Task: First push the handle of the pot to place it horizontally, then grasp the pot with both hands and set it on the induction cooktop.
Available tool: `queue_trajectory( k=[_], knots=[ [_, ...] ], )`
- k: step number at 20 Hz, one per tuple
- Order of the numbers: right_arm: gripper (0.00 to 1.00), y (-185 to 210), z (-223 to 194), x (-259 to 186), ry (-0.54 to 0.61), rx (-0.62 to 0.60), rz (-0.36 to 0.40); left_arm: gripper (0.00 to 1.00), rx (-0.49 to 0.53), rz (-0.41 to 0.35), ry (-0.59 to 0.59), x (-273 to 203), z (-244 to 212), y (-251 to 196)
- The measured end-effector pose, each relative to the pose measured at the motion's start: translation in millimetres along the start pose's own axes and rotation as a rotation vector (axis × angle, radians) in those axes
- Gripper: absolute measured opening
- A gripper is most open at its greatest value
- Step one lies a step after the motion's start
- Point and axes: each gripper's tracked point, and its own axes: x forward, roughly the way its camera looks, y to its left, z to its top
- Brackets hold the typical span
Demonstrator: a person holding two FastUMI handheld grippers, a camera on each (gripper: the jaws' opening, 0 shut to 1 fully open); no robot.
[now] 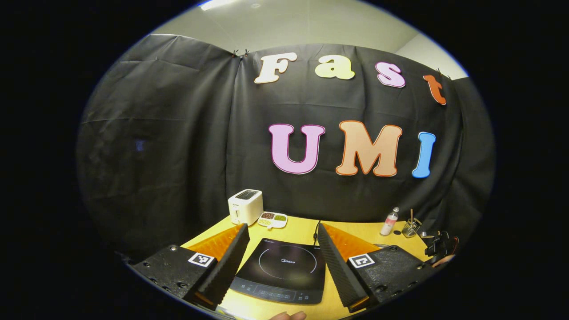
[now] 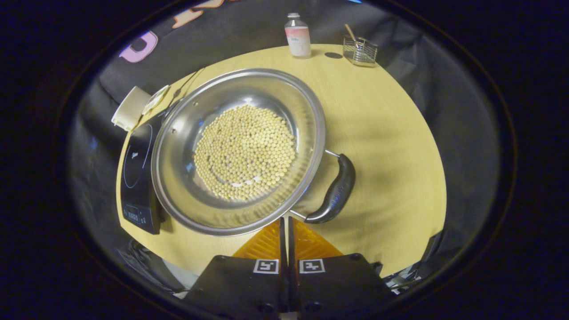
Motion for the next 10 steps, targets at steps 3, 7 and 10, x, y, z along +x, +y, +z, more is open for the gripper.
queue_trajectory(
  k=[3,7,10],
  knots=[
    [0.03,-10.5,16.9,5.9,0.004,0.034,0.017,0.89,0.007,0.020,0.013,0.4,-5.3,-12.1],
    [0.03,-20.2,37.4,11.7,-0.003,0.035,0.021,0.89,-0.001,0.041,0.023,2.2,-7.3,-24.1],
    [0.03,-20.7,58.8,11.8,-0.018,0.046,0.031,0.94,0.000,0.052,0.036,3.3,-12.1,-29.7]
  ],
)
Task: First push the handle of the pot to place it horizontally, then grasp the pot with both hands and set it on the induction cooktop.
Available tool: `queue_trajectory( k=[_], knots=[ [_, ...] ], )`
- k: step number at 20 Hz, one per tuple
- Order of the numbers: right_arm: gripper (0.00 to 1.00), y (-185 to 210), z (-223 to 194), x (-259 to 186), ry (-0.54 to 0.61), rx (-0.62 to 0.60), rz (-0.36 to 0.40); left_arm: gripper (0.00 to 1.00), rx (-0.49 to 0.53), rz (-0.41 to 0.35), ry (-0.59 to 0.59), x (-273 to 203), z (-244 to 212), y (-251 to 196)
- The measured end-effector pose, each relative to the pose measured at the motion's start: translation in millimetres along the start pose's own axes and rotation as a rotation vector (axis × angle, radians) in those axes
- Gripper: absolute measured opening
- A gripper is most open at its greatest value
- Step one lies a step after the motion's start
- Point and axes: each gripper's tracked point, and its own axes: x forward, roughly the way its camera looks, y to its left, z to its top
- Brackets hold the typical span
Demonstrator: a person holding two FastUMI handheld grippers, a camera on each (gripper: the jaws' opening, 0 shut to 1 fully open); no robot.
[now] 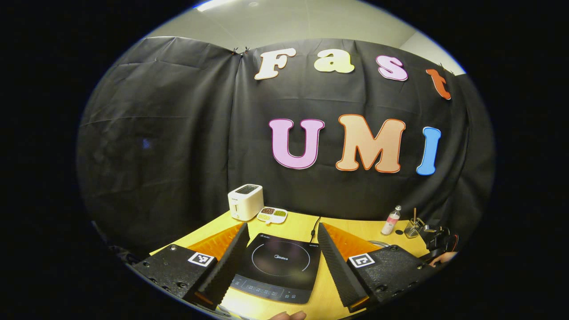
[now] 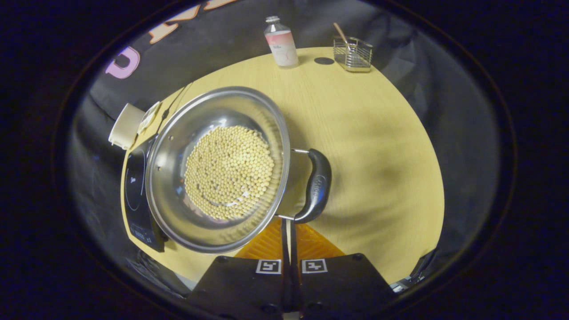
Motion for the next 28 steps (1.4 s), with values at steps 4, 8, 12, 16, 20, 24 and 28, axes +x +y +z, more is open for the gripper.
queue_trajectory(
  k=[4,8,12,16,20,24,28],
  knots=[
    [0.00,-3.5,27.4,11.5,-0.018,-0.011,0.000,0.94,0.006,0.021,0.012,0.2,-2.5,-3.1],
    [0.00,-6.3,39.4,19.1,-0.032,0.005,0.018,0.99,0.015,0.015,0.027,4.3,-6.8,-15.1],
    [0.00,-9.7,52.6,24.0,-0.057,-0.040,0.015,0.94,0.032,-0.024,0.037,17.0,-8.6,-38.7],
    [0.03,-12.5,59.6,21.8,-0.084,-0.032,0.005,0.94,0.035,-0.113,0.106,38.1,-33.6,-68.1],
    [0.00,-12.6,60.6,5.9,-0.148,-0.081,-0.029,0.95,0.018,-0.216,0.158,68.3,-53.5,-93.4],
    [0.00,-4.4,73.4,-17.0,-0.243,-0.098,-0.036,0.95,0.000,-0.278,0.200,92.7,-70.7,-112.4],
    [0.03,5.7,85.2,-38.8,-0.330,-0.089,-0.022,0.95,-0.009,-0.310,0.241,110.4,-87.8,-124.9]
  ],
)
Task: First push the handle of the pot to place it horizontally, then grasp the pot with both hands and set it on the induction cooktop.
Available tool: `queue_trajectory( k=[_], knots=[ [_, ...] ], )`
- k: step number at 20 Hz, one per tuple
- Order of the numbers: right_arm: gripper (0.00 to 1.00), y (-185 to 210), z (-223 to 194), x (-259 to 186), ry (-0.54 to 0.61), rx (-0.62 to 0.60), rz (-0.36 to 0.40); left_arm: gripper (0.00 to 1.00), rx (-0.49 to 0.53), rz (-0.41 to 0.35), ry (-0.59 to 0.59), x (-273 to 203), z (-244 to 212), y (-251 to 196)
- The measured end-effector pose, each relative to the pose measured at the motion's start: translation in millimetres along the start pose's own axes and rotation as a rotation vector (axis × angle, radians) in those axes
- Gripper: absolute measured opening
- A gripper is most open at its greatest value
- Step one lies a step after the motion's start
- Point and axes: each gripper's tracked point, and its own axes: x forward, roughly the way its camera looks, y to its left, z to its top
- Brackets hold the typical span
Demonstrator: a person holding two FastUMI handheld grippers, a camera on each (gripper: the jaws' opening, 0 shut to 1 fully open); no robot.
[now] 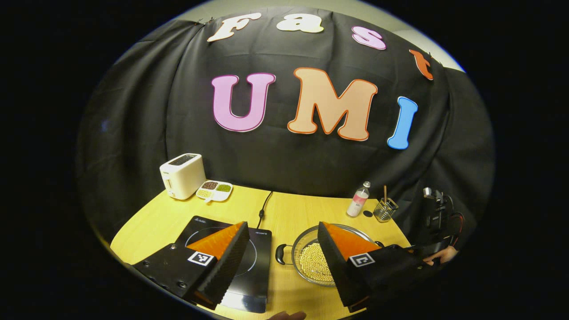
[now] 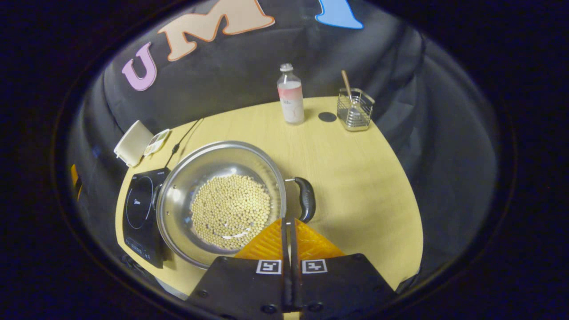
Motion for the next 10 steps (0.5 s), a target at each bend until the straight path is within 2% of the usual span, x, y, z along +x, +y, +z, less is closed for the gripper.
queue_trajectory(
  k=[4,6,7,10],
  knots=[
    [0.00,-12.1,17.4,-5.8,-0.082,-0.006,-0.070,0.95,0.022,-0.046,0.070,25.0,-23.7,-8.7],
    [0.03,-3.1,18.5,-5.0,-0.081,0.015,-0.036,0.95,0.025,-0.052,0.101,32.9,-32.8,-9.4],
    [0.11,-4.0,21.3,-3.5,-0.086,0.016,-0.044,0.95,0.019,-0.057,0.114,36.9,-36.6,-9.9],
    [0.64,-3.0,17.4,3.5,-0.061,-0.001,-0.057,0.95,0.019,-0.059,0.156,46.1,-50.4,-9.6]
  ],
)
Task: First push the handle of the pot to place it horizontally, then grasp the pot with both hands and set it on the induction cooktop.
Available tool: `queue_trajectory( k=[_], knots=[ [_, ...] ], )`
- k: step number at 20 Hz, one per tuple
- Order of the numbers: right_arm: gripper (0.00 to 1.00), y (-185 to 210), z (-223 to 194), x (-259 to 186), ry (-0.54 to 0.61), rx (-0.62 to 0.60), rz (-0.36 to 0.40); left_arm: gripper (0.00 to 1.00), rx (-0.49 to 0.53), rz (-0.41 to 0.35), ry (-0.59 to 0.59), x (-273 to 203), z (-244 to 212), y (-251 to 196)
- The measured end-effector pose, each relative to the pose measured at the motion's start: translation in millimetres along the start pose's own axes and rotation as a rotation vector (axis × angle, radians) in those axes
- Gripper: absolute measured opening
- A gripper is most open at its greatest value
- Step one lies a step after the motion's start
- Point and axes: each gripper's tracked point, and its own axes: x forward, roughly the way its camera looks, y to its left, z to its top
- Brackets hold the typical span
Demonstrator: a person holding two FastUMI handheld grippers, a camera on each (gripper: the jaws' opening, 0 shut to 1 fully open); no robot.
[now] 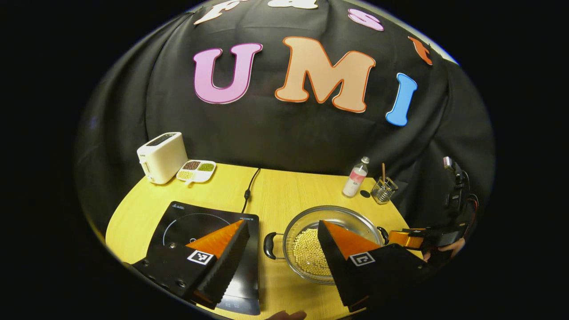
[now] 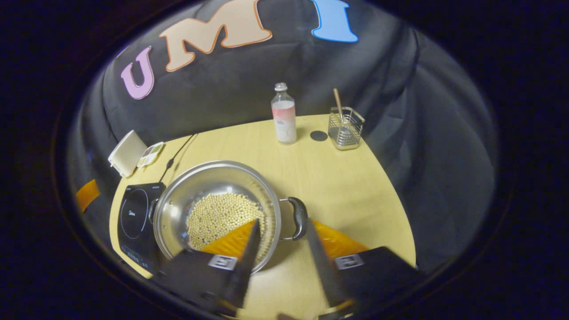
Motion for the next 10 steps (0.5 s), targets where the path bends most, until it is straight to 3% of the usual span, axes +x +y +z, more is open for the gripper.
queue_trajectory(
  k=[2,10],
  knots=[
    [1.00,2.0,-2.2,6.0,0.006,-0.021,0.000,0.95,0.015,0.000,0.014,8.2,-3.5,1.0],
    [0.98,-8.4,-9.2,42.4,0.065,-0.028,-0.038,0.96,0.051,-0.003,0.136,53.4,-46.1,1.3]
  ],
)
